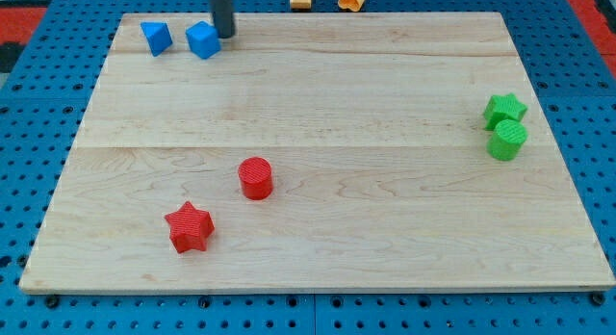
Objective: Place both the red blocks at the bottom center of the board
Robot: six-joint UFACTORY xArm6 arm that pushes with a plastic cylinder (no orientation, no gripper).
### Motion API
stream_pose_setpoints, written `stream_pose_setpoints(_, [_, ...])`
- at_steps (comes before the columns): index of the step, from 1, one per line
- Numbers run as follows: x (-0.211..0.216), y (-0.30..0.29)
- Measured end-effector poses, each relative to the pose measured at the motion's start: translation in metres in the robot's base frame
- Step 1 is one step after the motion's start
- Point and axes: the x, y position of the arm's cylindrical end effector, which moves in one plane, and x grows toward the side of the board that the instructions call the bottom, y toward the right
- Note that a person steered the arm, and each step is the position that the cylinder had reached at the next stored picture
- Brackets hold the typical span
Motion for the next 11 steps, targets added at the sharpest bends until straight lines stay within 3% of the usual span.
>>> stream_pose_setpoints(1, [0.0, -0.009])
stream_pose_setpoints(4, [0.022, 0.137])
stream_pose_setpoints(5, [0.077, 0.141])
stream_pose_setpoints(6, [0.096, 0.141])
stream_pose_setpoints(11, [0.099, 0.124])
